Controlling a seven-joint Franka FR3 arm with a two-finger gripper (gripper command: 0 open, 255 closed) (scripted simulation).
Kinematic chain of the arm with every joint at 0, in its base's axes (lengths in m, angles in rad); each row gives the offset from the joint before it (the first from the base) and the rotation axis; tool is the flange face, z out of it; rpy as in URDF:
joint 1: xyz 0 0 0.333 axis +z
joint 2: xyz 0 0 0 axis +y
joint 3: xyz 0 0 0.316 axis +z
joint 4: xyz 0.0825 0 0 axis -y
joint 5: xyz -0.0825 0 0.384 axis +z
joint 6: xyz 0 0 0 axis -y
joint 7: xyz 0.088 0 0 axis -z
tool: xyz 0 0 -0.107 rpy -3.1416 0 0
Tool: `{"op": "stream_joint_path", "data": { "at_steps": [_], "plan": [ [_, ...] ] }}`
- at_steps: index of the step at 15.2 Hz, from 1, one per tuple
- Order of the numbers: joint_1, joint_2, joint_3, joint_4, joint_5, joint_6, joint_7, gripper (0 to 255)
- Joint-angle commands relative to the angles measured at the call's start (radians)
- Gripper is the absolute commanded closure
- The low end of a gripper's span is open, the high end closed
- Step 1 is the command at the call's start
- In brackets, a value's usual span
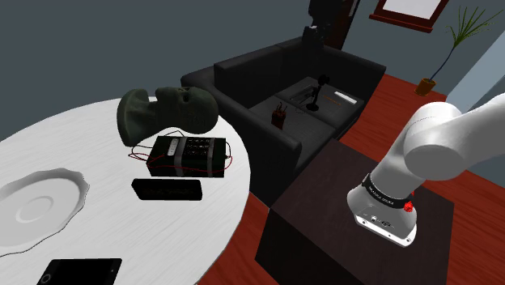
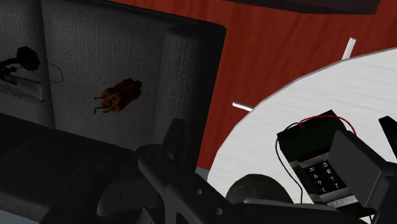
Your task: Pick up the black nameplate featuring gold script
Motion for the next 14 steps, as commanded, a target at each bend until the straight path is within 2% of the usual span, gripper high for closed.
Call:
{"op": "stream_joint_path", "data": {
  "at_steps": [1, 14],
  "plan": [
    [0.017, 0.046, 0.018, -0.010, 0.012, 0.058, 0.005, 0],
    [0.097, 0.424, 0.132, 0.066, 0.028, 0.362, 0.024, 0]
  ]
}}
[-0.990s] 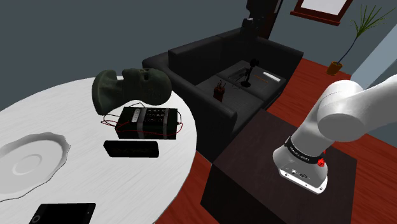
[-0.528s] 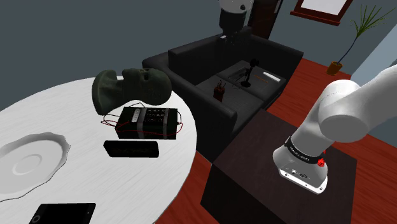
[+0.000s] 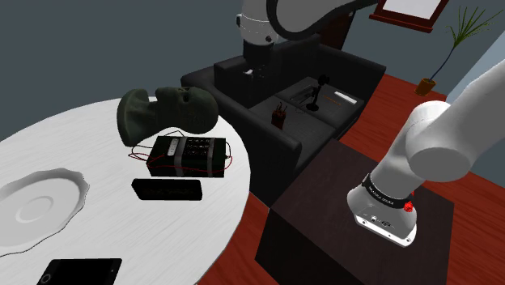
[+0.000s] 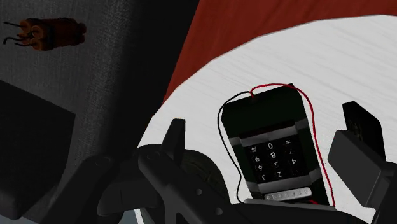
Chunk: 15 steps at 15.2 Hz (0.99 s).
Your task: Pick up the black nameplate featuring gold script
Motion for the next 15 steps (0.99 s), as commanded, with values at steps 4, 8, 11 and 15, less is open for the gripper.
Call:
{"op": "stream_joint_path", "data": {
  "at_steps": [4, 8, 11, 15],
  "plan": [
    [0.029, 0.157, 0.046, 0.061, -0.020, 0.096, 0.017, 0],
    [0.053, 0.289, 0.077, 0.132, -0.052, 0.153, 0.035, 0],
    [0.075, 0.389, 0.095, 0.195, -0.084, 0.186, 0.050, 0],
    [0.112, 0.523, 0.112, 0.290, -0.132, 0.218, 0.069, 0]
  ]
}}
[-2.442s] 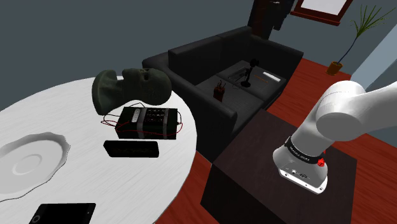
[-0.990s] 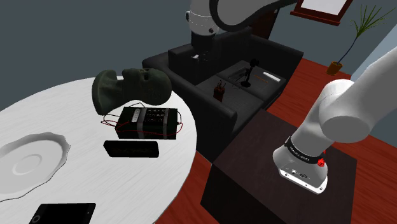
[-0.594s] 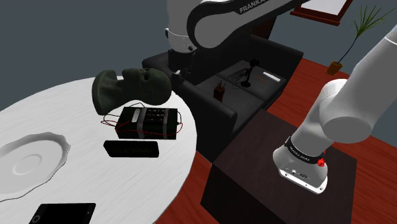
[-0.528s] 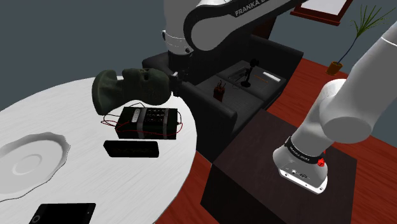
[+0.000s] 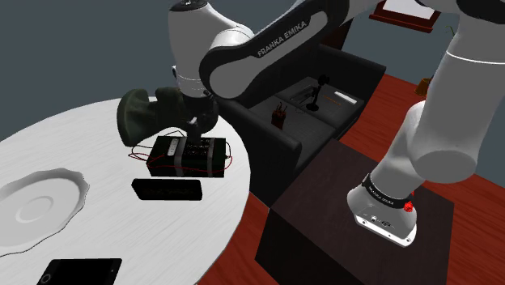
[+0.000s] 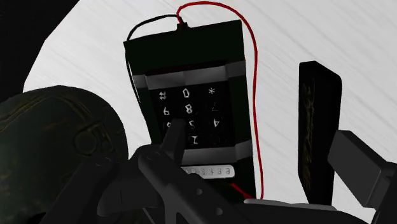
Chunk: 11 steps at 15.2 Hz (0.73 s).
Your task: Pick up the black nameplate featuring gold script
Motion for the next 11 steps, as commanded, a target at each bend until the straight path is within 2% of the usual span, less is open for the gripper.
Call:
{"op": "stream_joint_path", "data": {
  "at_steps": [1, 11],
  "plan": [
    [0.021, 0.074, 0.007, 0.056, -0.027, 0.014, 0.011, 0],
    [0.153, 0.411, 0.015, 0.370, -0.133, 0.023, 0.023, 0]
  ]
}}
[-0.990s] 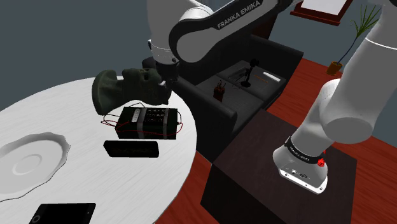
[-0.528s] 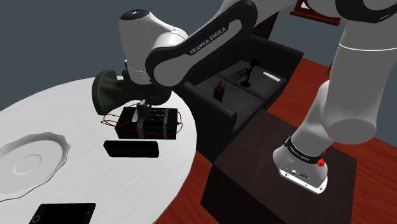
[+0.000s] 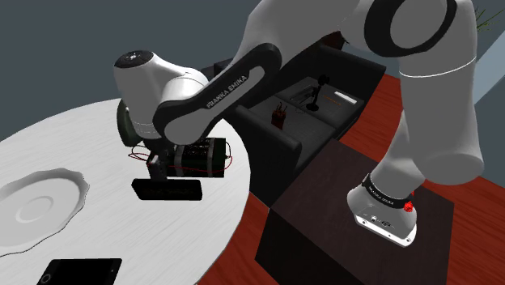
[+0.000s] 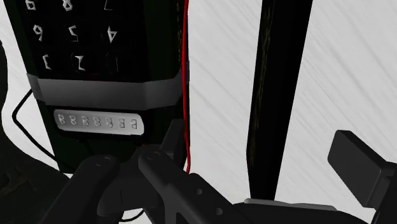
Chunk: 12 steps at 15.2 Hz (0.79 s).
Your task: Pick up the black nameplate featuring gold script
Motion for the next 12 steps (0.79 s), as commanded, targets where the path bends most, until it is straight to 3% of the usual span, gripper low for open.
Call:
{"op": "stream_joint_path", "data": {
  "at_steps": [1, 11, 12],
  "plan": [
    [0.030, 0.062, 0.001, 0.064, -0.016, -0.004, -0.001, 0],
    [0.050, 0.144, -0.018, 0.083, -0.043, 0.058, 0.013, 0],
    [0.051, 0.142, -0.017, 0.081, -0.043, 0.058, 0.013, 255]
  ]
}}
